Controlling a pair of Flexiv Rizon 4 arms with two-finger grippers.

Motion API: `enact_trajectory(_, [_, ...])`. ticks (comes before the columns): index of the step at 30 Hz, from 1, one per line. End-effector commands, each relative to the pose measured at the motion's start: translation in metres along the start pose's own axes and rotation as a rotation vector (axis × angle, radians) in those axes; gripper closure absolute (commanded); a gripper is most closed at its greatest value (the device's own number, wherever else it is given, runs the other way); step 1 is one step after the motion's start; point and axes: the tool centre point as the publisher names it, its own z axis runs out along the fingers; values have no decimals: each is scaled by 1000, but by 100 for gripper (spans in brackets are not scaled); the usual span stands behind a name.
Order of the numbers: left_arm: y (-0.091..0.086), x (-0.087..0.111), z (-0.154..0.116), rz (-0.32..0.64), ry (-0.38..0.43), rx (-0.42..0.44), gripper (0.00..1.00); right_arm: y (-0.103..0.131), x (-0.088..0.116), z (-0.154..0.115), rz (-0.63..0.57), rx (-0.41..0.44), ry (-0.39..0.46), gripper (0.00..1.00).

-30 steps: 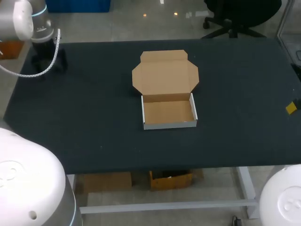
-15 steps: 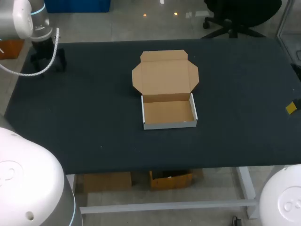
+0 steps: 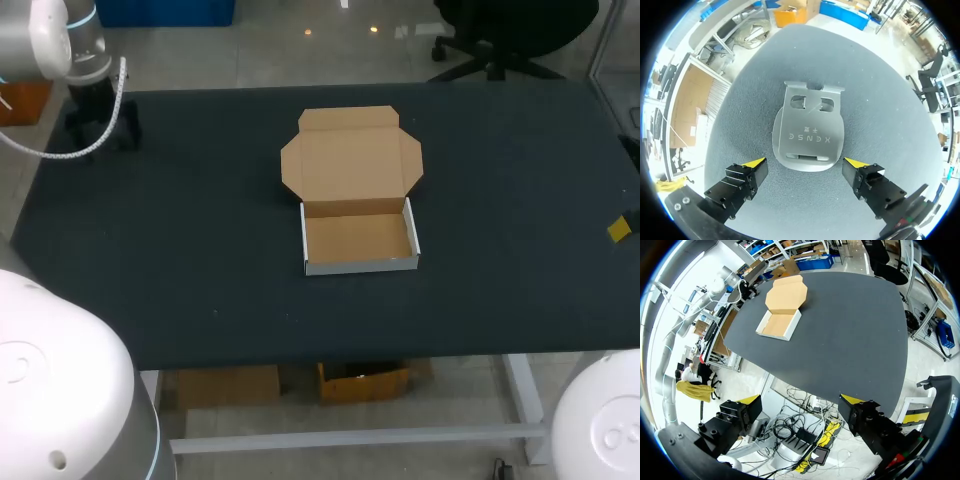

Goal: Assemble the packaging by folding the flat box into shape, placing the metal phone stand inside, and closing the box properly

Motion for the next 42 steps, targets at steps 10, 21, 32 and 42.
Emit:
enact_trajectory(10, [-9,4,3,7,-8,-12,0,-1,1,-2,-1,1,1,0])
enact_trajectory(21, [-11,5,3,8,-4,-14,0,-1,1,-2,-1,1,1,0])
enact_trajectory(32, [-13,4,3,17,3,-13,0,-1,1,-2,-1,1,1,0])
enact_trajectory(42, [-18,4,3,33,8,-13,0,-1,1,-2,-1,1,1,0])
